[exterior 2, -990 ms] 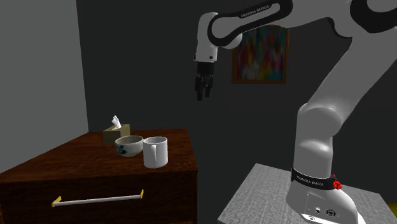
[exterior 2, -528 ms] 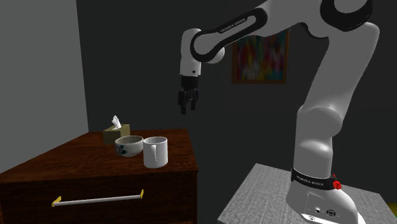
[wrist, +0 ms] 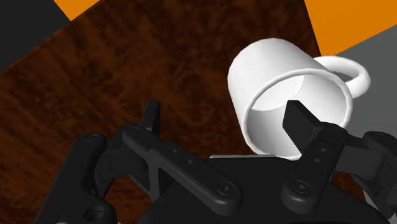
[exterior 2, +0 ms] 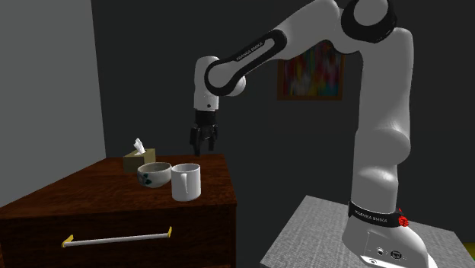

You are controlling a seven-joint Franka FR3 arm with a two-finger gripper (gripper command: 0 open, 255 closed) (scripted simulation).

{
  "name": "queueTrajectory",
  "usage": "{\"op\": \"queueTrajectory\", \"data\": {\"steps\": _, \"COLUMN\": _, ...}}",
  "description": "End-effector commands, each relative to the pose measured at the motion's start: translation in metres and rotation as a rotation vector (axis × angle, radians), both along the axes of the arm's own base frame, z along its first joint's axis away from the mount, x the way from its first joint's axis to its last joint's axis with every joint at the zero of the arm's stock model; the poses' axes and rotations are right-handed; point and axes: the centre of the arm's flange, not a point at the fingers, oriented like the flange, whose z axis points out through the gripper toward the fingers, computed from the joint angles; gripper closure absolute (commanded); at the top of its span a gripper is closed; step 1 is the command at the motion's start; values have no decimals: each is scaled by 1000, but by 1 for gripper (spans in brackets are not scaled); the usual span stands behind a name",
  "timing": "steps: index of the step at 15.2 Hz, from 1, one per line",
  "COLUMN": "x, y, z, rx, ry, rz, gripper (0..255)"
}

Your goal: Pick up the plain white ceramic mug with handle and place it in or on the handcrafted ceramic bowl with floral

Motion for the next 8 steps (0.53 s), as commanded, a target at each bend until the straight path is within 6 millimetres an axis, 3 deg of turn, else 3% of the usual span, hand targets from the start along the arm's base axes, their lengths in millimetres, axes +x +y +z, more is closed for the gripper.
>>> {"op": "queueTrajectory", "data": {"steps": 1, "x": 11, "y": 14, "z": -15, "rx": 14, "ry": 8, "rz": 1, "gripper": 0}}
{"op": "queueTrajectory", "data": {"steps": 3, "x": 25, "y": 28, "z": -32, "rx": 26, "ry": 17, "rz": 2, "gripper": 0}}
{"op": "queueTrajectory", "data": {"steps": 8, "x": 27, "y": 29, "z": -53, "rx": 26, "ry": 17, "rz": 2, "gripper": 0}}
